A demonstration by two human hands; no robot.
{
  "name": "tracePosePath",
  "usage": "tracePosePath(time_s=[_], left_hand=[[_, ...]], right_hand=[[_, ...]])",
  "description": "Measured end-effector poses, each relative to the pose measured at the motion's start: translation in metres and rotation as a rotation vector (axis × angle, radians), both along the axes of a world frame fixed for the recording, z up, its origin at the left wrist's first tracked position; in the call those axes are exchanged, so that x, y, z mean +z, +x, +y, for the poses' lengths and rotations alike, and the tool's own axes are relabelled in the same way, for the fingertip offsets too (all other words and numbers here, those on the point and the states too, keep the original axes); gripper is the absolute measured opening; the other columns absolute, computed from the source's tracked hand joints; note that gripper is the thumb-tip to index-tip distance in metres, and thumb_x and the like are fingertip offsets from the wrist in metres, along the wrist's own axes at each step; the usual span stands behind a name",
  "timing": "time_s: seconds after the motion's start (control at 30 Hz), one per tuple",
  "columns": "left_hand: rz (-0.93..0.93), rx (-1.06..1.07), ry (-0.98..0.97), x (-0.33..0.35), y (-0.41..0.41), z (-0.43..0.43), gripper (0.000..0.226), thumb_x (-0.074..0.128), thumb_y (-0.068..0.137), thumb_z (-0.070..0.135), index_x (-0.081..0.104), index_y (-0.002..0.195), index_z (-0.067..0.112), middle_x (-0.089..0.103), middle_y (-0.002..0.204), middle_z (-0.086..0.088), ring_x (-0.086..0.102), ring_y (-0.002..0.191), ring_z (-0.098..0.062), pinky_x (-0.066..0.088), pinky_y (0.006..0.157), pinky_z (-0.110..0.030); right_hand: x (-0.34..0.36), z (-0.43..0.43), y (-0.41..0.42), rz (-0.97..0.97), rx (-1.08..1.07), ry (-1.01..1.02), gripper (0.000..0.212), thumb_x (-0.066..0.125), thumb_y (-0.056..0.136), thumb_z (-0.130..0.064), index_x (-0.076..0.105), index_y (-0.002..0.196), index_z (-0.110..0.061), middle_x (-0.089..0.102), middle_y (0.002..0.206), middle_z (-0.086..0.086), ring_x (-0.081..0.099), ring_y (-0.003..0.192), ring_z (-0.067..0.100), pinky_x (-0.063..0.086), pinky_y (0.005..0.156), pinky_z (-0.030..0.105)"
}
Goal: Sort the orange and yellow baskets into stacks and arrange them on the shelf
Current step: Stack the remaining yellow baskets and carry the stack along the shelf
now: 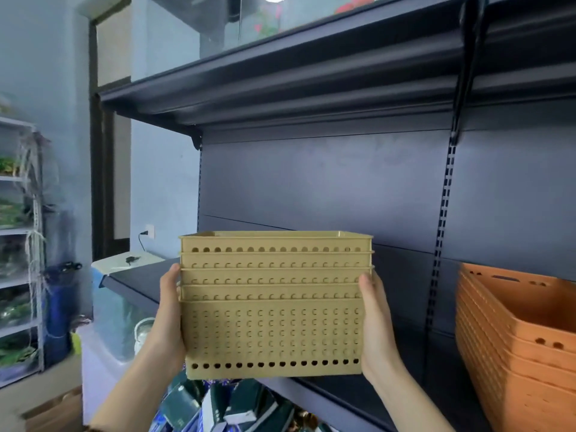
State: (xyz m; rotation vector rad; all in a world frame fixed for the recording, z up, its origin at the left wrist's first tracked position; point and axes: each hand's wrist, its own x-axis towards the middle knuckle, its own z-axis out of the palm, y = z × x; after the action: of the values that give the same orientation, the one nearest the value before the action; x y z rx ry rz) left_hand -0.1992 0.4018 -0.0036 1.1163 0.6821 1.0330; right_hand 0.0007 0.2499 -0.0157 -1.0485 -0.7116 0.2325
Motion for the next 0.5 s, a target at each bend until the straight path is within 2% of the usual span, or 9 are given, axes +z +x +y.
tracePosePath(time_s=[0.13, 0.27, 0.37, 0.5], left_hand=[[-0.013, -0.038, 0.025, -0.006, 0.013, 0.050, 0.065, 0.031, 0.083, 0.075, 0.074, 0.083, 0.026, 0.078, 0.079, 0.000, 0.063, 0.091, -0.025, 0.042, 0.069, -0.039], [-0.042, -0.111, 0.050, -0.014, 0.020, 0.104, 0.065, 0.033, 0.083, 0.073, 0.075, 0.089, 0.023, 0.077, 0.093, -0.006, 0.066, 0.093, -0.028, 0.046, 0.075, -0.042], [-0.058, -0.149, 0.084, -0.014, 0.023, 0.150, 0.062, 0.031, 0.087, 0.067, 0.075, 0.082, 0.023, 0.078, 0.086, -0.005, 0.067, 0.085, -0.025, 0.045, 0.071, -0.038], [-0.067, -0.226, 0.092, -0.011, 0.025, 0.225, 0.061, 0.034, 0.087, 0.067, 0.079, 0.079, 0.027, 0.078, 0.093, -0.004, 0.067, 0.091, -0.024, 0.046, 0.078, -0.040]], right_hand=[[-0.001, 0.046, 0.011, 0.004, -0.003, -0.027, 0.032, 0.043, 0.099, -0.044, 0.056, 0.127, -0.039, 0.069, 0.120, -0.013, 0.062, 0.115, 0.011, 0.045, 0.103, 0.047], [-0.008, 0.094, 0.017, 0.018, -0.020, -0.027, 0.033, 0.046, 0.097, -0.045, 0.057, 0.127, -0.039, 0.069, 0.121, -0.010, 0.062, 0.116, 0.015, 0.043, 0.104, 0.051], [-0.014, 0.134, 0.016, 0.035, -0.030, -0.023, 0.033, 0.046, 0.097, -0.044, 0.055, 0.128, -0.037, 0.071, 0.118, -0.010, 0.063, 0.116, 0.014, 0.044, 0.103, 0.049], [-0.021, 0.195, 0.008, 0.032, -0.087, -0.045, 0.036, 0.043, 0.099, -0.045, 0.050, 0.133, -0.037, 0.068, 0.122, -0.011, 0.061, 0.115, 0.011, 0.046, 0.099, 0.042]])
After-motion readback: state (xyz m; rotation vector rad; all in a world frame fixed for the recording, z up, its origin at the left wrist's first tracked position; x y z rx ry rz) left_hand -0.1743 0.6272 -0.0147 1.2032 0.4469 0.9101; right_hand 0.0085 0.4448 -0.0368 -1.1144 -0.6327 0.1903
